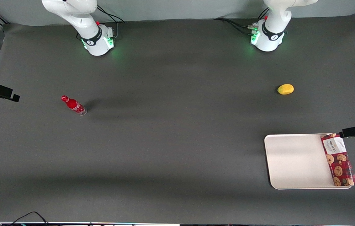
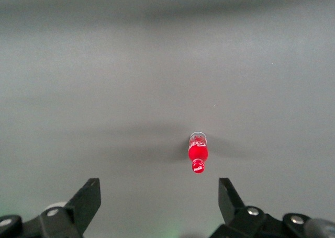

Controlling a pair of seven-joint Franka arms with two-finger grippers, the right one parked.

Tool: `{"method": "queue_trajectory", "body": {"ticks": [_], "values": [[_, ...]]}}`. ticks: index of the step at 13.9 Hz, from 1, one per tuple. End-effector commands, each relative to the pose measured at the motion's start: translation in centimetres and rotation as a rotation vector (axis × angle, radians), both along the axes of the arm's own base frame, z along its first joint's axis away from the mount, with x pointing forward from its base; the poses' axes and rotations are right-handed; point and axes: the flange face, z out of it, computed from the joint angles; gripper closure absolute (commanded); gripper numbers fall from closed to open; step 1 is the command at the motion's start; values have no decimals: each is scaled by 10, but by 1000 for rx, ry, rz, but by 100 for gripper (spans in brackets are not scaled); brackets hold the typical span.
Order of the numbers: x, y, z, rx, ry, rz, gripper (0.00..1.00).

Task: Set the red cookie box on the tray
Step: 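Open the left gripper and withdraw it up from the box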

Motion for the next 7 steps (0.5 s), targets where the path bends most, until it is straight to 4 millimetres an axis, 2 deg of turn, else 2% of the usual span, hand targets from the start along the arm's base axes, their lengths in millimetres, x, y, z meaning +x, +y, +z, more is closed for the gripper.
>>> {"method": "queue_trajectory", "body": {"ticks": [1, 2, 3, 6, 7], "values": [[-51, -27, 12, 42, -5, -8, 0], [-67, -32, 16, 38, -17, -9, 0], [-76, -35, 29, 34, -29, -12, 0], [-83, -67, 93, 26, -68, -58, 0], [-86, -69, 105, 26, -65, -59, 0]]}}
